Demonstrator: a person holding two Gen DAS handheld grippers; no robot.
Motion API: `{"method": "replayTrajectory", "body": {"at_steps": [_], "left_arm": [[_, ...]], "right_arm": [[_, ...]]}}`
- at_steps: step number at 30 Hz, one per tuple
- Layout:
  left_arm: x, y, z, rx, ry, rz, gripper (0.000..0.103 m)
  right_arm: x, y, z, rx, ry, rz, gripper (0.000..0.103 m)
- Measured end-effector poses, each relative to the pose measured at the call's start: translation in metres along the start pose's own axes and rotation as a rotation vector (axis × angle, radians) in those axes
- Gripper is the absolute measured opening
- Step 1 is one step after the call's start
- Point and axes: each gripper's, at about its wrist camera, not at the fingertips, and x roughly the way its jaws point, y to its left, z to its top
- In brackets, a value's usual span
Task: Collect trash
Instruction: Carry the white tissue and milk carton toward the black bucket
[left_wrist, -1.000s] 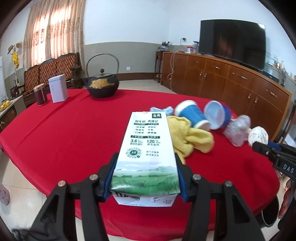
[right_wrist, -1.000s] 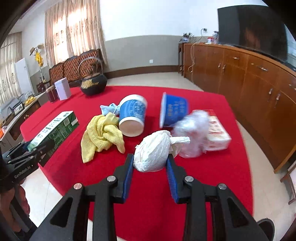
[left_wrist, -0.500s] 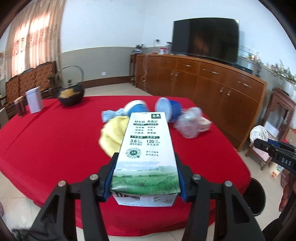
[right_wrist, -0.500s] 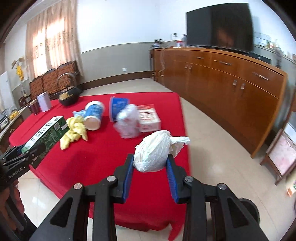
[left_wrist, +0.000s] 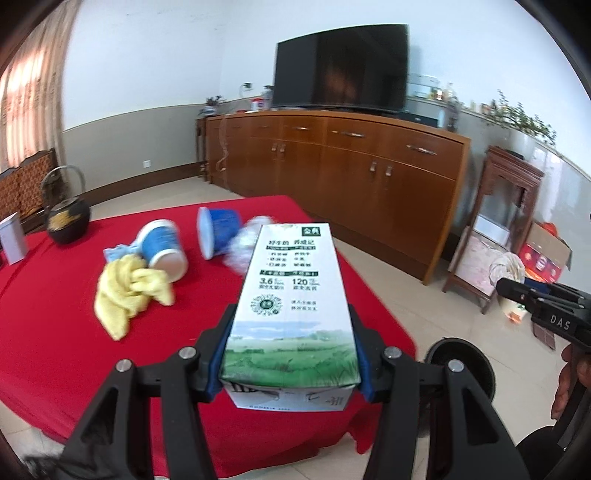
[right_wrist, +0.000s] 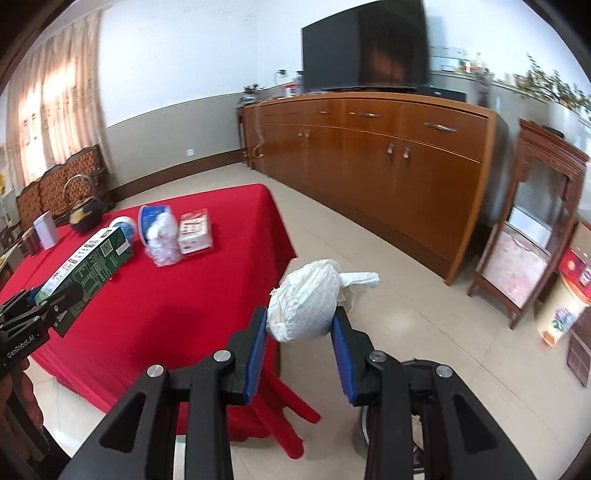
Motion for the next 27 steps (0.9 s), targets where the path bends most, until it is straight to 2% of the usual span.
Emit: {"method": "replayTrajectory", "body": {"at_steps": [19,27], "left_arm": [[0.024,-0.112,-0.004,0.122,0.042,-0.177,0.055],[0.033,-0.147,-0.009,0.165,0.067,-0.232,0.055]], "right_arm": [[-0.035,-0.109,-0.045,0.12,0.033,-0.147,0.036],[-0.038,-0.14,-0.059,0.151,0.051,-0.184,0.036]]}}
